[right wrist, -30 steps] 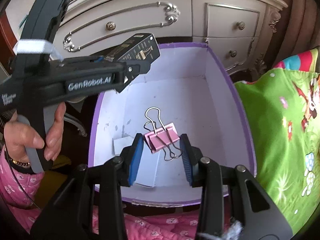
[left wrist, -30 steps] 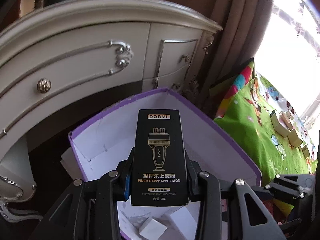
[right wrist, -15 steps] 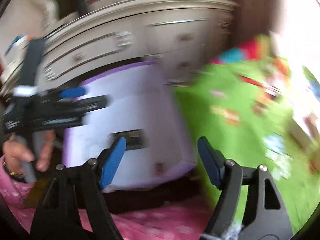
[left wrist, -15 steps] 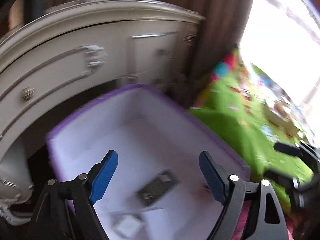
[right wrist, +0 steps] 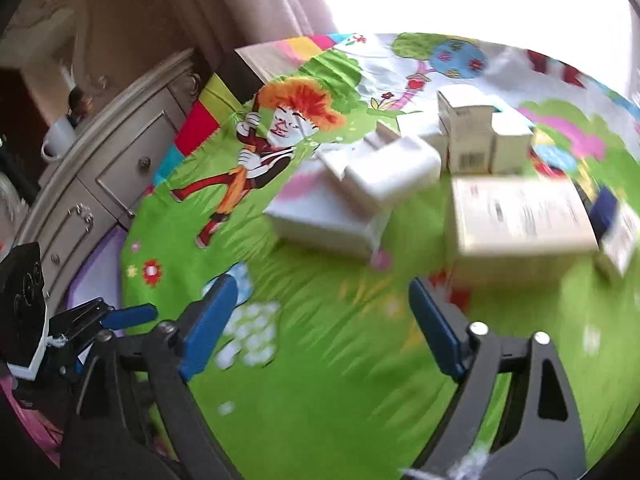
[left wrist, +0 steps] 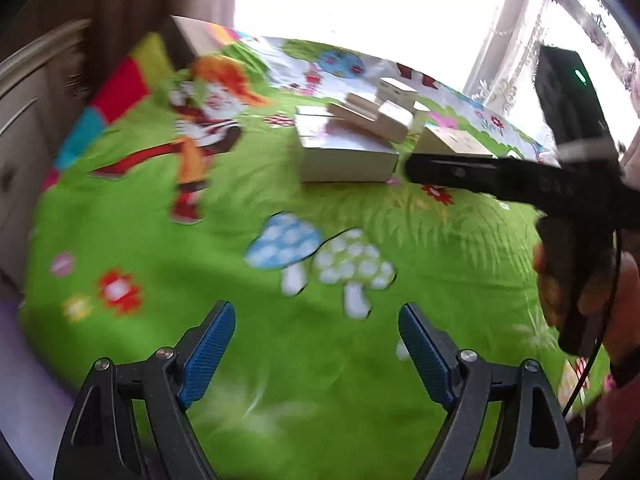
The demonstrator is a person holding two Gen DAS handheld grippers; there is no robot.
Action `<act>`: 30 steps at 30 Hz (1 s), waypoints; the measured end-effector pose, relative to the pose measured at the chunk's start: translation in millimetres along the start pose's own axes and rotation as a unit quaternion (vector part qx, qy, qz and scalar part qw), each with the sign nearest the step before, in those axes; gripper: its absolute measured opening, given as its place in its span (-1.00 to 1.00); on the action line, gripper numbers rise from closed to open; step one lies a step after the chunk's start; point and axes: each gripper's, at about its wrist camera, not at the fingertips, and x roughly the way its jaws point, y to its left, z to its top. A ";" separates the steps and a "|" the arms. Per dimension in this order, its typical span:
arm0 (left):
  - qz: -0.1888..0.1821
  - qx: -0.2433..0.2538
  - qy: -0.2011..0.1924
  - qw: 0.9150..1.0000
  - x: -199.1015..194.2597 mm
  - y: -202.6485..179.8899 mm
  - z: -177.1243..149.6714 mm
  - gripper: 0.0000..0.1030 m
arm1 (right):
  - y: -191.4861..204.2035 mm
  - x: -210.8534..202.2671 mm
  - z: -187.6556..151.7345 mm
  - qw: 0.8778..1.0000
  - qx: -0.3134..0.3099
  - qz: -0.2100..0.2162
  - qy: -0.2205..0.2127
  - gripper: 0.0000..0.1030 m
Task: Organize rigid objects
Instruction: 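Grasp the white plastic HOLDER piece with the right tool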
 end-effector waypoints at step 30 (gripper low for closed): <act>0.067 0.032 0.015 0.997 38.7 -25.9 7.9 1.00 | -26.6 -47.8 -65.2 0.981 -0.075 -0.180 0.011 0.31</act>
